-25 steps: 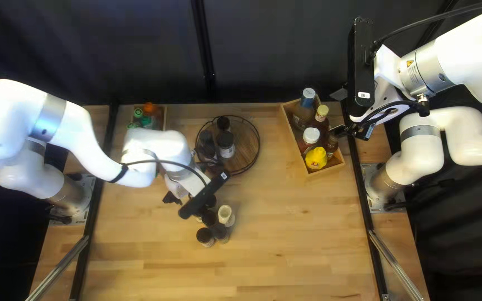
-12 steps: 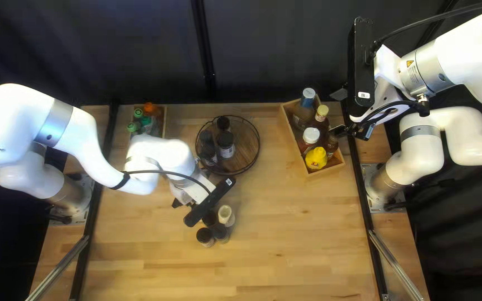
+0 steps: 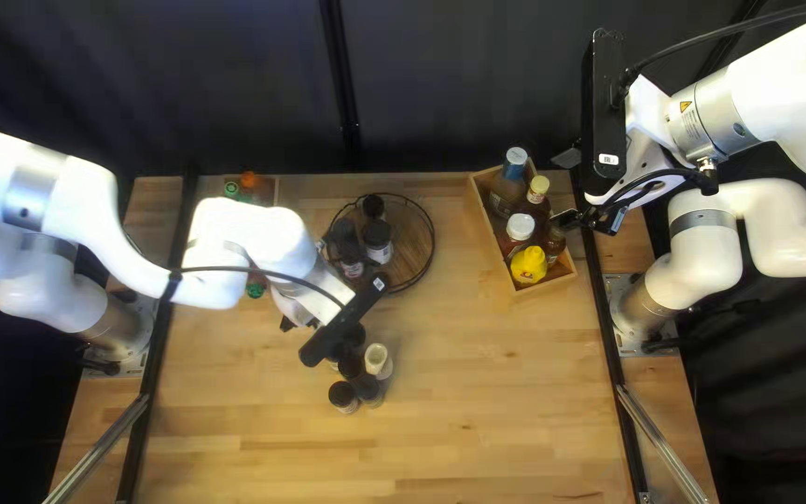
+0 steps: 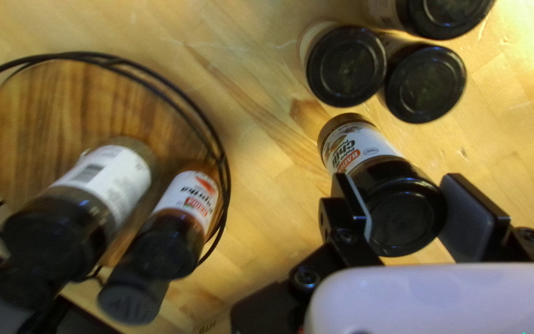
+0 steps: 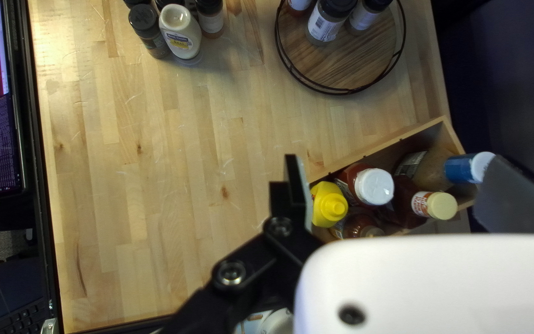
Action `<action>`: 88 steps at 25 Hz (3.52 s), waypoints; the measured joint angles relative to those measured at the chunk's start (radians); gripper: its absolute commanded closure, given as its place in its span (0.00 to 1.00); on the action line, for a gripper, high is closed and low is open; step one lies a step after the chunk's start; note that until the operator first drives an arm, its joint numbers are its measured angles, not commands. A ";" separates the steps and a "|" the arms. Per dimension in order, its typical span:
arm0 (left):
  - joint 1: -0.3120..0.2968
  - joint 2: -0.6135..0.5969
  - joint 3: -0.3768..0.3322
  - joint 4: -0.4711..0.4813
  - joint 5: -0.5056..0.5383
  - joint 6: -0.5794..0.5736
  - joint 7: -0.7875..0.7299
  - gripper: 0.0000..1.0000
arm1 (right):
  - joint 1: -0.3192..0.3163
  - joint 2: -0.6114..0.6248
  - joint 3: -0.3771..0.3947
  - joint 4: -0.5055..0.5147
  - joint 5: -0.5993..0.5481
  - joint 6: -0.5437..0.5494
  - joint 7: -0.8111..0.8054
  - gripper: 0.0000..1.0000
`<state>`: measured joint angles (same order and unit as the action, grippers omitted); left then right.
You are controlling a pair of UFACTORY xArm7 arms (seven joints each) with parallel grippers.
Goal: Separate condiments, baby food and spices and place it in 3 different racks/containers
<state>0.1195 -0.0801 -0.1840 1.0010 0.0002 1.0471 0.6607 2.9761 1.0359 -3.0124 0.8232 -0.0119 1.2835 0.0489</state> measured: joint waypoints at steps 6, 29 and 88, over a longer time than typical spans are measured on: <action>0.029 0.055 0.031 0.270 -0.007 0.178 0.000 1.00 | 0.000 0.000 0.000 0.000 0.000 0.000 0.000 0.00; 0.118 0.386 0.138 0.430 -0.033 -0.085 -0.070 1.00 | 0.000 0.000 0.000 0.000 0.000 0.000 0.000 0.00; 0.086 0.490 0.122 0.558 -0.019 0.039 -0.072 0.00 | 0.000 0.000 0.000 0.000 0.000 0.000 0.000 0.00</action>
<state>0.2056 0.4095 -0.0621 1.5587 -0.0191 1.0858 0.5889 2.9761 1.0359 -3.0124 0.8232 -0.0119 1.2835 0.0489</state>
